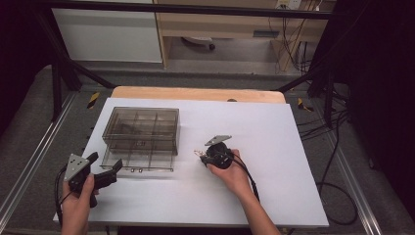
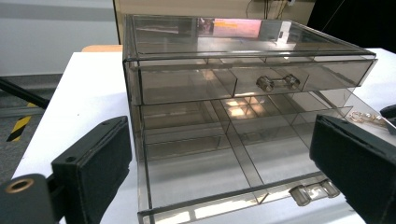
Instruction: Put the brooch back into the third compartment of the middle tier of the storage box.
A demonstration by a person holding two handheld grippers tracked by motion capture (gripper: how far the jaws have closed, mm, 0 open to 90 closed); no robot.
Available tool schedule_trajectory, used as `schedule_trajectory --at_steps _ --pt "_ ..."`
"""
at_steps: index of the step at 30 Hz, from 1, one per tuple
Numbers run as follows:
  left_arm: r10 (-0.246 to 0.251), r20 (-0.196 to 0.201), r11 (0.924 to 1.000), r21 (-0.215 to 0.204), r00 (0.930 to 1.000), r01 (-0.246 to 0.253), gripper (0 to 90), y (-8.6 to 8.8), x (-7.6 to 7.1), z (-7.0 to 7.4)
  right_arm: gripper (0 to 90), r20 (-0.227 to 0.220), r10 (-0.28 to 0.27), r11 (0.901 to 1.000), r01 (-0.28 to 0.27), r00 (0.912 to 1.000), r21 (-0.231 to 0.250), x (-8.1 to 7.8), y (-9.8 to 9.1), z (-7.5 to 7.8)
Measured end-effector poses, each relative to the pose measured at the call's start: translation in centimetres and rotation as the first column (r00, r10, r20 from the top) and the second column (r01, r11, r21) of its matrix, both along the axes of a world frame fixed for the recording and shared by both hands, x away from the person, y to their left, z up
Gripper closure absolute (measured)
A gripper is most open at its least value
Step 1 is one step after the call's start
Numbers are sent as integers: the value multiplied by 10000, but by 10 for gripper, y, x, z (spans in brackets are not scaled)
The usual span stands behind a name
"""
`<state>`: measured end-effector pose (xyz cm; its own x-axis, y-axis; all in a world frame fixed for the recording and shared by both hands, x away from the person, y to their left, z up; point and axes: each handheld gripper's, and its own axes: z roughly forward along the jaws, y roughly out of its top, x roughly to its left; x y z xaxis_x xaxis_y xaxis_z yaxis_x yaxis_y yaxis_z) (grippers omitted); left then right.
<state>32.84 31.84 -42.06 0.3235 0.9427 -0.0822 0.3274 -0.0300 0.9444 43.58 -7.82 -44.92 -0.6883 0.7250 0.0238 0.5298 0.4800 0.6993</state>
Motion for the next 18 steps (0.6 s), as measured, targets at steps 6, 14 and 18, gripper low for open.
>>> schedule_trajectory --at_steps 6,14,18 --pt "-53 -12 9999 -108 10000 53 57 0 -1 0 798 195 24 10000 -23 9998 -94 -2 1 -1" --pt "-91 -36 10000 -40 10000 91 58 -1 -1 0 801 260 189 9997 -186 9995 -134 -6 0 1" --pt "-84 -25 9999 -66 10000 83 57 -1 -1 0 802 398 299 9995 -297 9988 -58 -7 0 4"
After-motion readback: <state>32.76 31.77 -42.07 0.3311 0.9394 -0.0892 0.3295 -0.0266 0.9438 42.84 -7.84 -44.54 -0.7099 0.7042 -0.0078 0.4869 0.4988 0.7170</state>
